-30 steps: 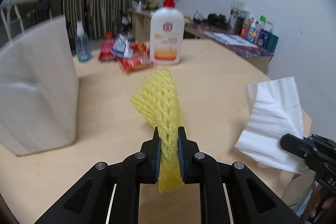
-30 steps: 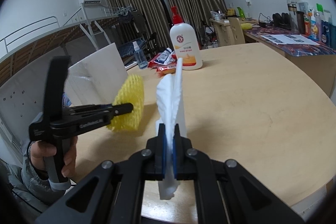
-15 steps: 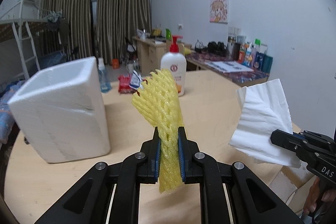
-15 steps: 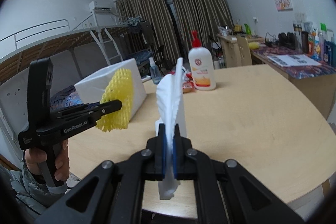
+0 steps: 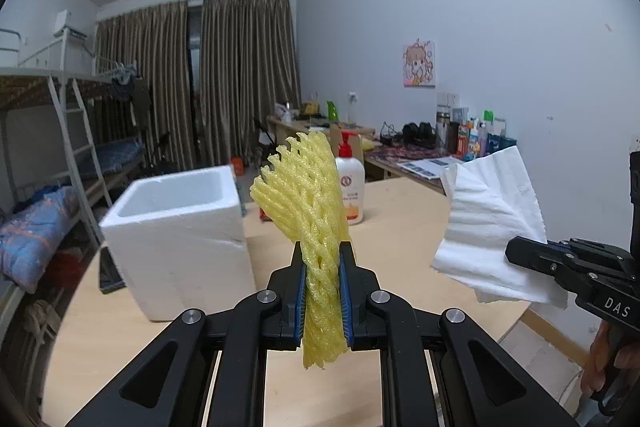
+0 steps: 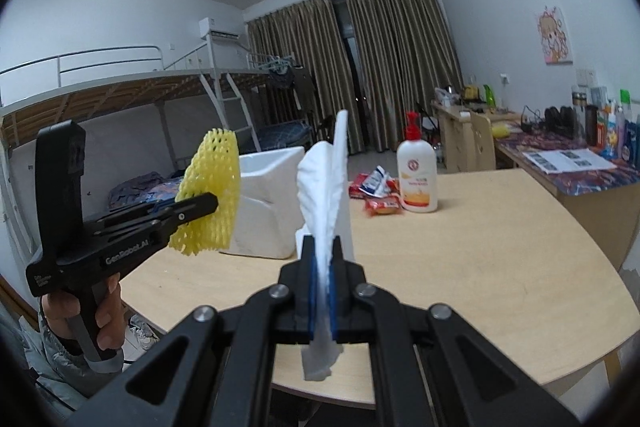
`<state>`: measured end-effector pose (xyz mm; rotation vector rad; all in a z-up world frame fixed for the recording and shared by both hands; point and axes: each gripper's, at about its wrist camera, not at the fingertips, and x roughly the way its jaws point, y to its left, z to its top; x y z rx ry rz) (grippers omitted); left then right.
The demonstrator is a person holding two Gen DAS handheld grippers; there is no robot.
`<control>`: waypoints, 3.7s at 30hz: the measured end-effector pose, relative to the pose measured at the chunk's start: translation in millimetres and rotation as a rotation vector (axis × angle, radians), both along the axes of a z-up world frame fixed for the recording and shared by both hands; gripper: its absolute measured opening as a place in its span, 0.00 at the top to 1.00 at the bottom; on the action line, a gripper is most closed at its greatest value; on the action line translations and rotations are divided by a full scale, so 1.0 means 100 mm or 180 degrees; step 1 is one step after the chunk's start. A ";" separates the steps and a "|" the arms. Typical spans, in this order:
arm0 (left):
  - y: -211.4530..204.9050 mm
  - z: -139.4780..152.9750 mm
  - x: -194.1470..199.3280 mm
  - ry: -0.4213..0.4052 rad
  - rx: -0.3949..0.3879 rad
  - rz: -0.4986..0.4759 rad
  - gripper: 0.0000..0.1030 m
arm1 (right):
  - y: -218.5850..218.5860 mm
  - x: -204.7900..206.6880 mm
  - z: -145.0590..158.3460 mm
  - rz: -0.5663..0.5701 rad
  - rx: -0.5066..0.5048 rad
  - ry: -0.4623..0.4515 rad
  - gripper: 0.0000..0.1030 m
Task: Organize soft objects
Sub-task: 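Carry the yellow net and white tissues with both tools over the foam box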
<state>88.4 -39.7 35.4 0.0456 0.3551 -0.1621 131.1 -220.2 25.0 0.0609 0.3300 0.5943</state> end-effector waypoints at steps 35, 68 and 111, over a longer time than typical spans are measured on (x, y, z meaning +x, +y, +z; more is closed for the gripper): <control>0.67 0.28 -0.97 -0.0461 0.0104 0.0646 0.85 | 0.83 -0.14 0.15 0.0672 -0.0097 -0.0314 0.93; 1.11 0.44 -0.04 -0.0208 0.0011 0.0736 0.85 | 1.38 0.65 0.39 0.0916 -0.0127 -0.0125 0.93; 1.73 0.31 1.19 -0.0010 -0.0062 0.0778 0.85 | 2.31 1.80 0.39 0.1079 -0.0351 0.0229 0.93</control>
